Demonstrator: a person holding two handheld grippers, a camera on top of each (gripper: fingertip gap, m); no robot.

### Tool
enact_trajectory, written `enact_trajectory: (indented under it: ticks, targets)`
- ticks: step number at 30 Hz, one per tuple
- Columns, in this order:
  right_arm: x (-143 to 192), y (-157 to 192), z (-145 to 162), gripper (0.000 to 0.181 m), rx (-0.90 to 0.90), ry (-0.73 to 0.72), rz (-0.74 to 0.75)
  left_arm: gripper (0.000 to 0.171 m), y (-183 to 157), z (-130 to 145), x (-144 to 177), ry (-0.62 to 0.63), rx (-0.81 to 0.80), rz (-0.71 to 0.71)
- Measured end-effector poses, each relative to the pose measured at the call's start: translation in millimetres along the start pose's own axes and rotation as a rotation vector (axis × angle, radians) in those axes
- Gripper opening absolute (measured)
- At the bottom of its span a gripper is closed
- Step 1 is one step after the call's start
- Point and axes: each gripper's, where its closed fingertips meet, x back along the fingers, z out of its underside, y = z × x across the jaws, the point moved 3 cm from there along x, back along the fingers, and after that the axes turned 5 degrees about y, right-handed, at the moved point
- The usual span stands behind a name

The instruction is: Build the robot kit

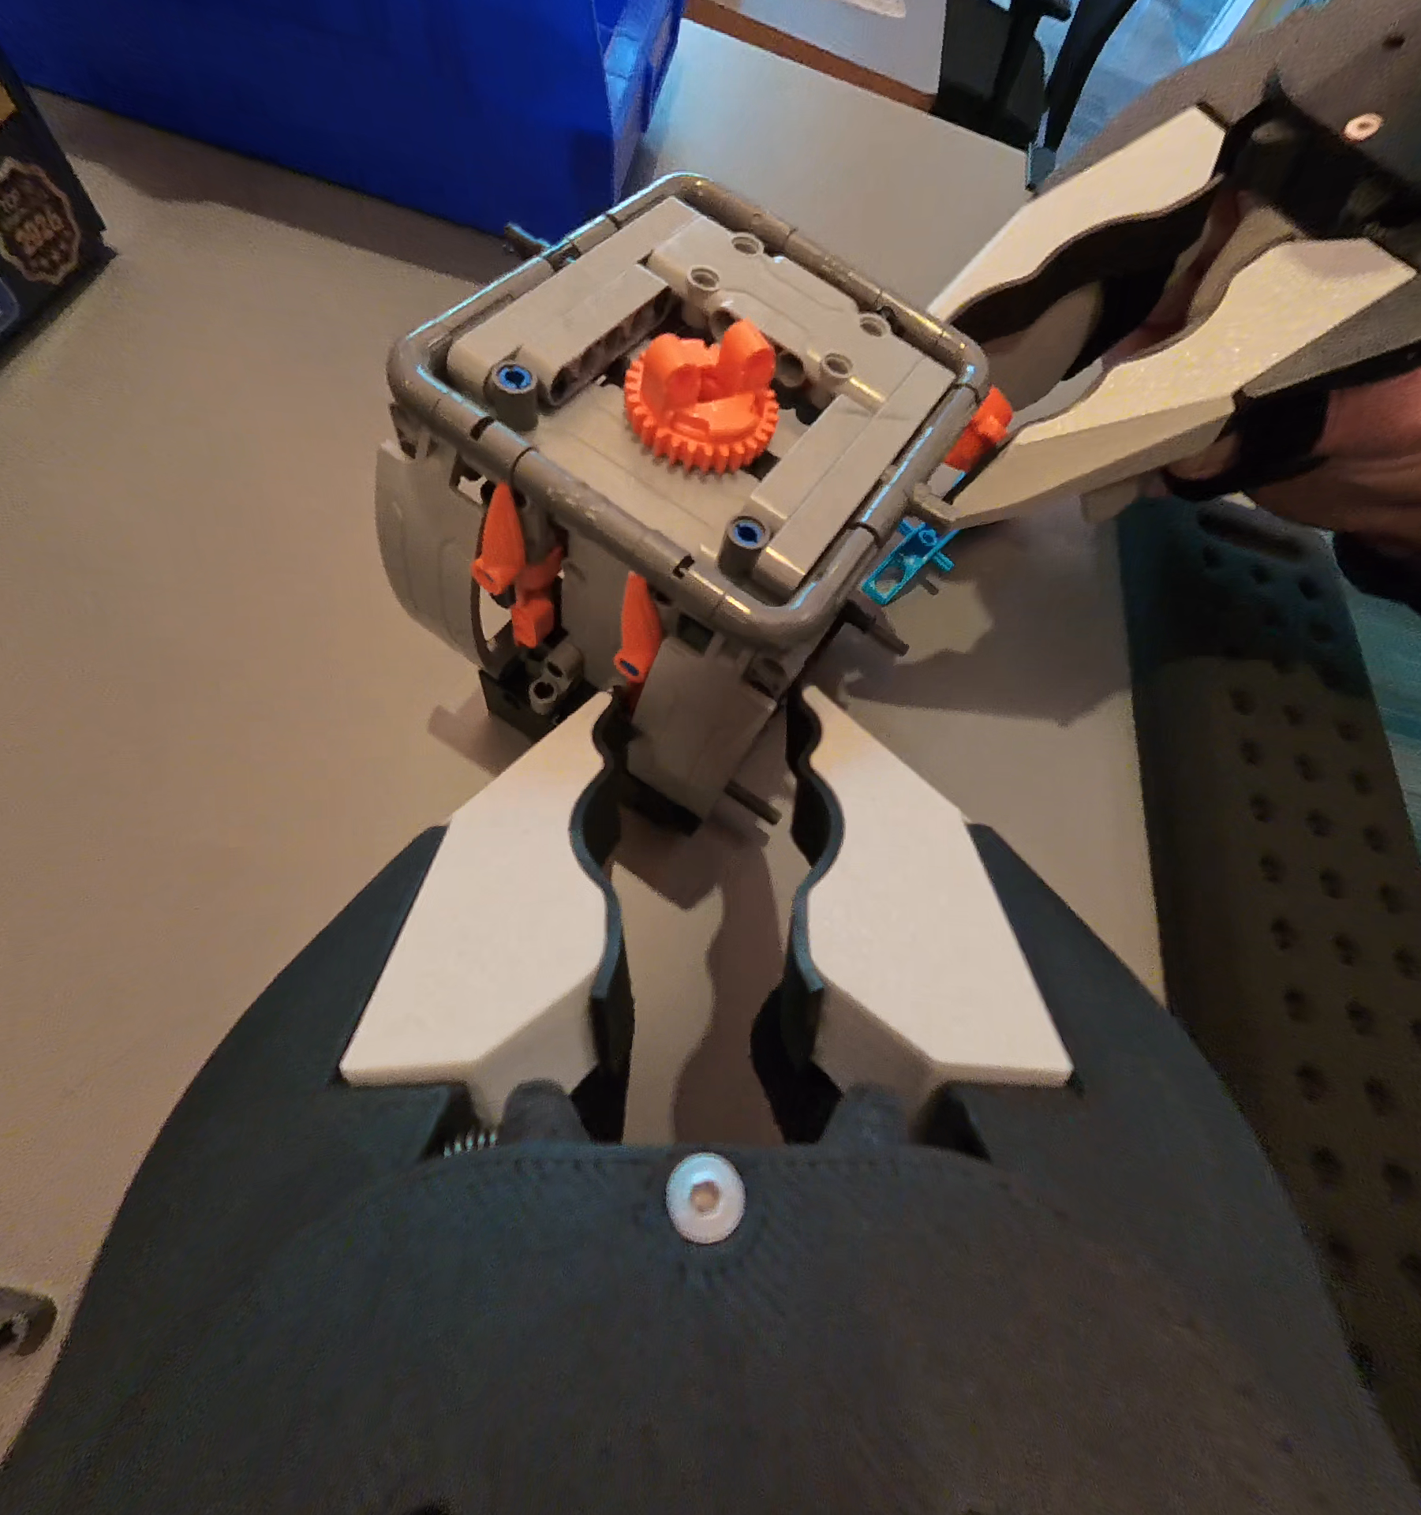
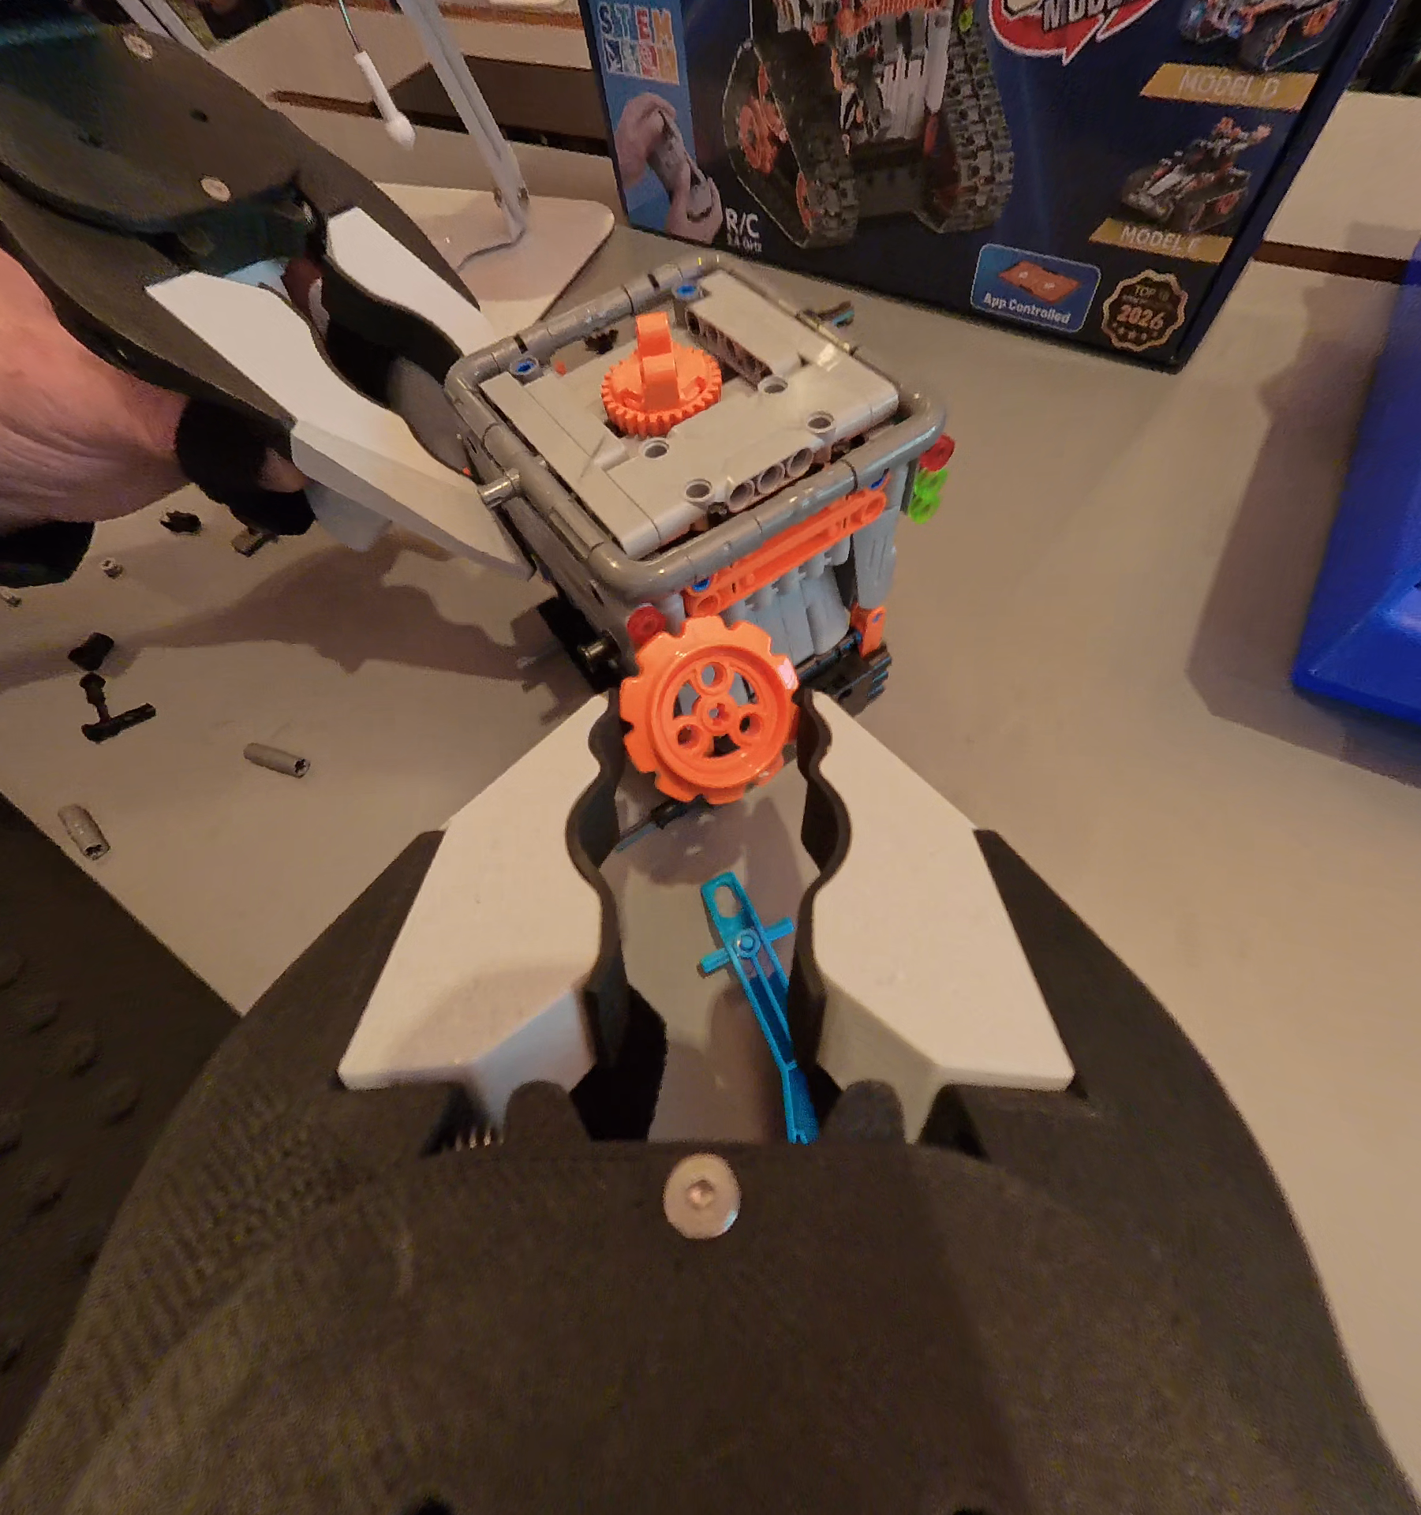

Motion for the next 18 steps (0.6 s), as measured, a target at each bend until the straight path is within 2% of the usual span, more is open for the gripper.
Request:
enact_trajectory:
  ticks: [6,10,14,18]
  targets:
    - [6.2,2.9,-11.7,0.039,-0.032,-0.019,-0.081,0.032,-9.1,-3.1,7.5,0.016,0.038,0.046]
    - [8.3,9.7,-23.1,0.039,-0.06,-0.021,-0.142,0.026,-14.1,-4.9,21.2,0.033,0.12,0.104]
    - [6.4,16.3,-32.3,0.038,-0.09,0.042,-0.215,0.025,-17.1,-9.5,37.5,0.034,0.206,0.164]
    - [-2.4,17.6,-40.9,0.038,-0.124,0.103,-0.29,0.025,-10.5,-6.0,43.7,0.094,0.311,0.234]
